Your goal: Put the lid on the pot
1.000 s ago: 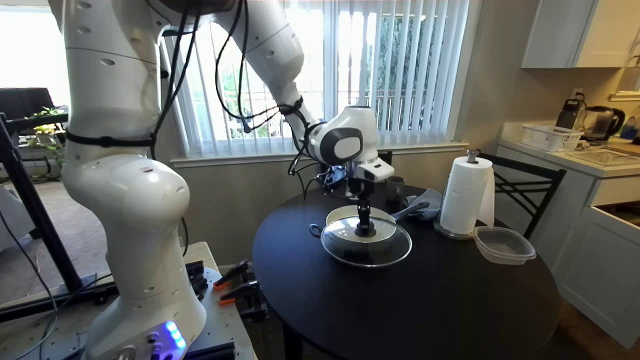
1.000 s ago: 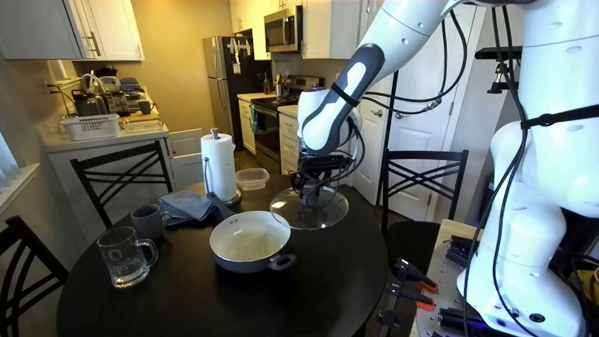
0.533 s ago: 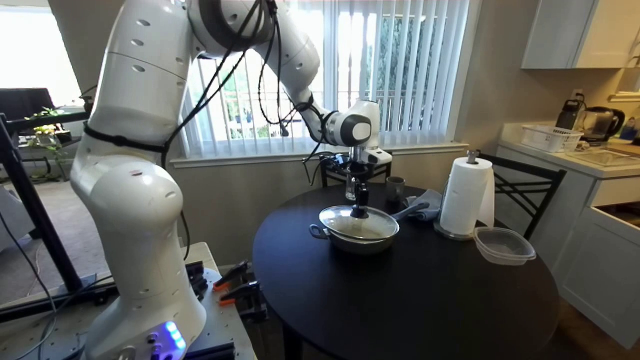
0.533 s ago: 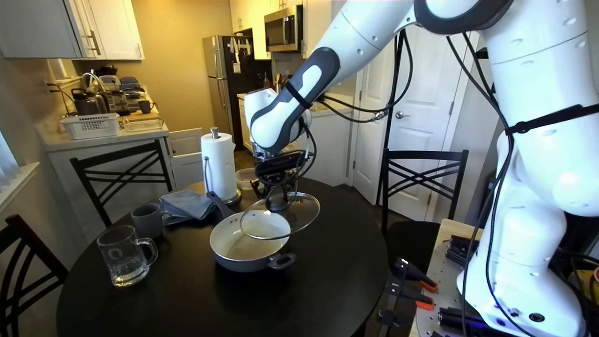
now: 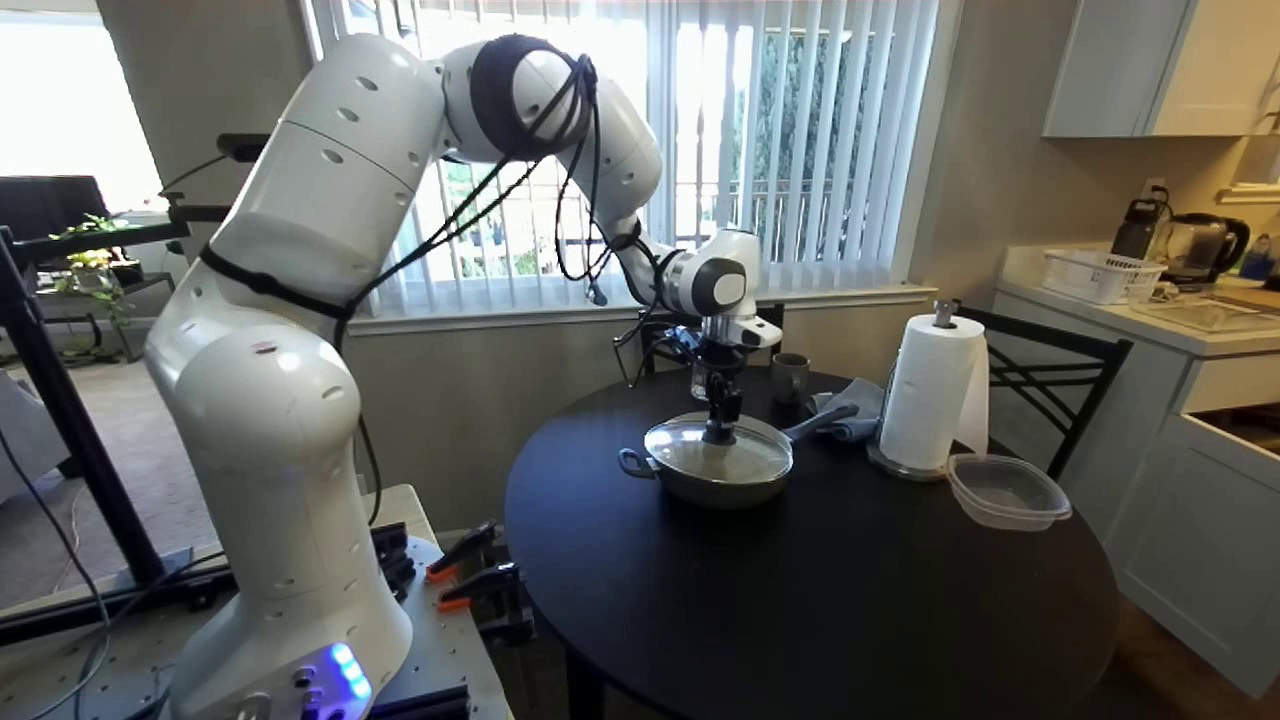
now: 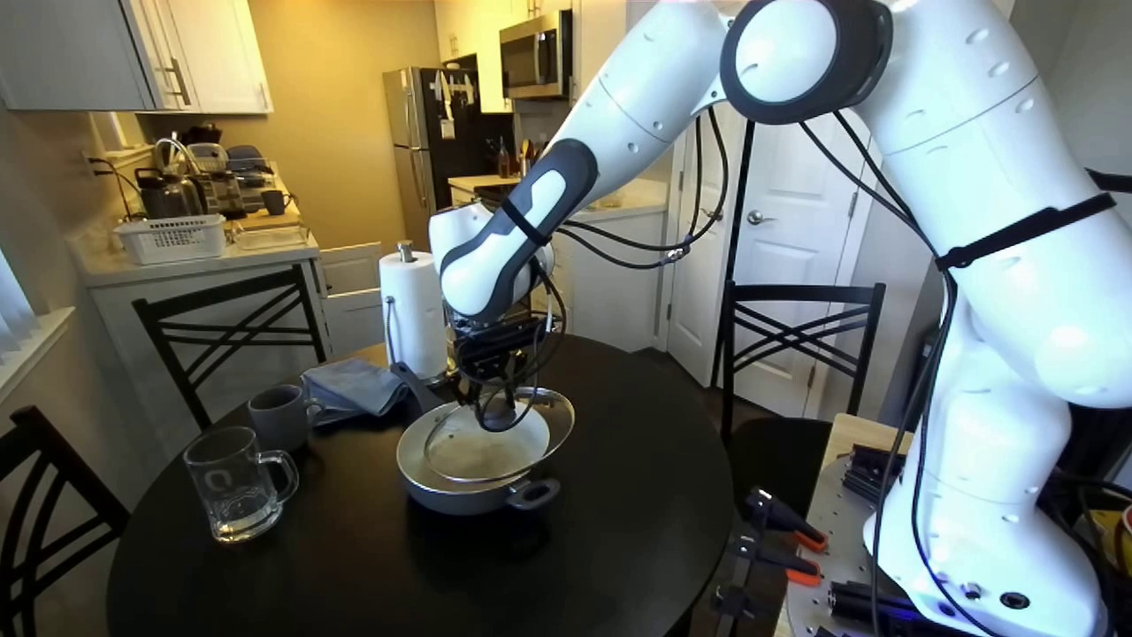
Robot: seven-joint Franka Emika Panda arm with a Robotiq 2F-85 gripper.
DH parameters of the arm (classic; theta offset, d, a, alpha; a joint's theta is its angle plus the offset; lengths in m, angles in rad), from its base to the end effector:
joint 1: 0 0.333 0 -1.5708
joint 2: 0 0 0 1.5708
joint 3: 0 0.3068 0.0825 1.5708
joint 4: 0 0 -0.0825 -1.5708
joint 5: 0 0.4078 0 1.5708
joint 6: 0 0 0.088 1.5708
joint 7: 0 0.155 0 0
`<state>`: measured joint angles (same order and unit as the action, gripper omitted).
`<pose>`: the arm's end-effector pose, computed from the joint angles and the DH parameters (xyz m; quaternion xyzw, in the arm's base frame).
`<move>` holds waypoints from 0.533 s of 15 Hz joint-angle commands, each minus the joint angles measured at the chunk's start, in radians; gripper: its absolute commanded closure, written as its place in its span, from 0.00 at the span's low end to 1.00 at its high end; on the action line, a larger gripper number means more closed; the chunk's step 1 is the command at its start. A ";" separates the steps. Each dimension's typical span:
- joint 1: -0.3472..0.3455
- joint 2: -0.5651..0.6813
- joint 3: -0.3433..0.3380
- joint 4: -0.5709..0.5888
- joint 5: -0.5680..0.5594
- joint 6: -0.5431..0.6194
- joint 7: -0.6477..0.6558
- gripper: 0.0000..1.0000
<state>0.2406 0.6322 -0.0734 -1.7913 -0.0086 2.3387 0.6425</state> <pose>0.6442 0.1082 0.1181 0.9729 -0.2261 -0.0285 0.0393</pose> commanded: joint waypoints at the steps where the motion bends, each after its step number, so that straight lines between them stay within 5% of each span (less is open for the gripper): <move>1: 0.000 0.010 0.019 0.010 -0.024 0.040 -0.063 0.68; 8: 0.032 -0.013 0.012 -0.034 -0.038 0.126 -0.091 0.68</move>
<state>0.2585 0.6542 -0.0610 -1.7887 -0.0210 2.4222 0.5709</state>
